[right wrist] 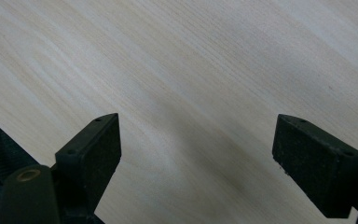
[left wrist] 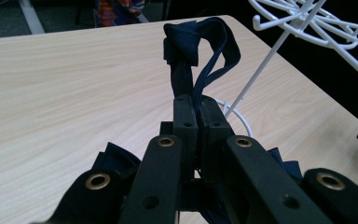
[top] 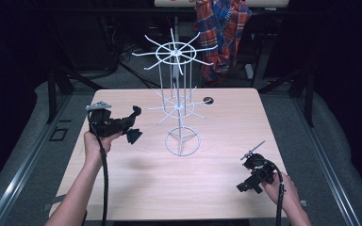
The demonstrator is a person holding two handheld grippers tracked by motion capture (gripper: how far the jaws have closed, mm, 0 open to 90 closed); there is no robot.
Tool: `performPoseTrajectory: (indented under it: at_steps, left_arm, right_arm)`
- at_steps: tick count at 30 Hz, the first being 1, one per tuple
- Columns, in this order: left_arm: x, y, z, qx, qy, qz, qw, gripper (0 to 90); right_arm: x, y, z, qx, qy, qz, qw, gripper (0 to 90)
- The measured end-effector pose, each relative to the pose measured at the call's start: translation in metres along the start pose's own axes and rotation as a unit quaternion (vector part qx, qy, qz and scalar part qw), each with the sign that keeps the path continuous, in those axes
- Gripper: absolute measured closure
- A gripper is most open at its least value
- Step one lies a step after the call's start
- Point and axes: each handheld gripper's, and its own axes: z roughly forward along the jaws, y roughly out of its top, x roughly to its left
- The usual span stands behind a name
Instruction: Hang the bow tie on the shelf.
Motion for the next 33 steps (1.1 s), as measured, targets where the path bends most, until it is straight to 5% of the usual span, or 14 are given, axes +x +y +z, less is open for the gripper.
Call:
performPoseTrajectory:
  at_steps: [17, 33]
  left_arm:
    - [-0.006, 0.011, -0.003, -0.019, -0.029, 0.006, 0.9994, 87.5]
    - [-0.011, 0.010, 0.014, 0.017, -0.045, 0.023, 0.9986, 87.4]
  right_arm:
    - [0.001, 0.000, 0.000, 0.000, -0.008, -0.002, 1.0000, 15.2]
    - [0.001, 0.000, 0.000, 0.004, -0.007, 0.000, 1.0000, 15.2]
